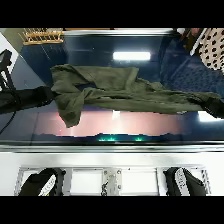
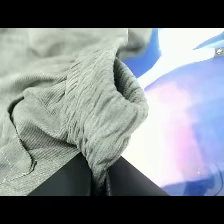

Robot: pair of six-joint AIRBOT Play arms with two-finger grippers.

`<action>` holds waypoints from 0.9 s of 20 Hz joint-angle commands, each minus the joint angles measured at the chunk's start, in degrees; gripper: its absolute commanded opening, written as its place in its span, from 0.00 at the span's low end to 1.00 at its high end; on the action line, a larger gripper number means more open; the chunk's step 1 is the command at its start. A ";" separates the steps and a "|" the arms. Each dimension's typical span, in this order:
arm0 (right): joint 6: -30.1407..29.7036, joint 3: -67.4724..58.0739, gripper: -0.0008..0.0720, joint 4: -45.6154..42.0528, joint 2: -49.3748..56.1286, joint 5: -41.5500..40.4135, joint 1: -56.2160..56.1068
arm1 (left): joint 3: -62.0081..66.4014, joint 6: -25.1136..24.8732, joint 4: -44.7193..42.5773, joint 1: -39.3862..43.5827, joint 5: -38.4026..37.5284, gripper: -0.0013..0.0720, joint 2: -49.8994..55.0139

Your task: Fold the clothes and pants, and hang the long-sleeved shirts on hangers.

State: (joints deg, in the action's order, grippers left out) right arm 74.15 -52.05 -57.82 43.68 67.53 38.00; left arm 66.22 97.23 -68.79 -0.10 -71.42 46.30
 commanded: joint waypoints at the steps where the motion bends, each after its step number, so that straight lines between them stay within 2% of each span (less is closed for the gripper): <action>1: 2.86 -0.04 0.08 -0.46 -1.88 0.04 0.00 | 3.61 -5.95 -0.26 0.37 4.83 0.03 6.88; 3: 2.89 -0.04 0.08 -0.46 -1.22 -0.13 0.00 | 11.08 -8.87 -0.28 1.73 9.75 0.03 18.75; 4: 2.89 -0.04 0.08 -0.48 -0.90 0.04 0.00 | 15.58 -9.33 -0.68 2.23 10.99 0.23 24.87; 5: 2.89 -0.04 0.08 -0.46 -0.79 0.07 0.00 | 20.76 -9.14 -0.63 2.23 10.69 0.78 31.19; 6: 2.89 -0.04 0.08 -0.46 -0.81 0.09 0.00 | 25.33 -7.58 -0.70 1.90 8.72 0.96 36.39; 8: 2.89 -0.04 0.08 0.02 -0.81 0.74 0.00 | 30.34 -4.46 -0.63 -0.17 3.61 0.94 43.08; 10: 2.86 -0.04 0.08 -0.02 -0.81 1.68 0.00 | 26.25 -3.76 -0.72 -2.03 1.33 0.94 42.53; 14: 2.86 -0.04 0.08 0.00 -0.81 1.97 0.00 | 1.38 -2.54 -0.70 -5.11 6.67 0.94 28.04; 18: 2.84 -0.02 0.08 0.20 -0.81 1.95 0.00 | -22.62 5.79 -0.55 -10.36 10.45 0.94 15.39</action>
State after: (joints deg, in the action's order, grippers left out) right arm 77.01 -52.05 -57.89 42.83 69.28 38.02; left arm 58.11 97.47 -69.38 -7.18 -63.70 68.95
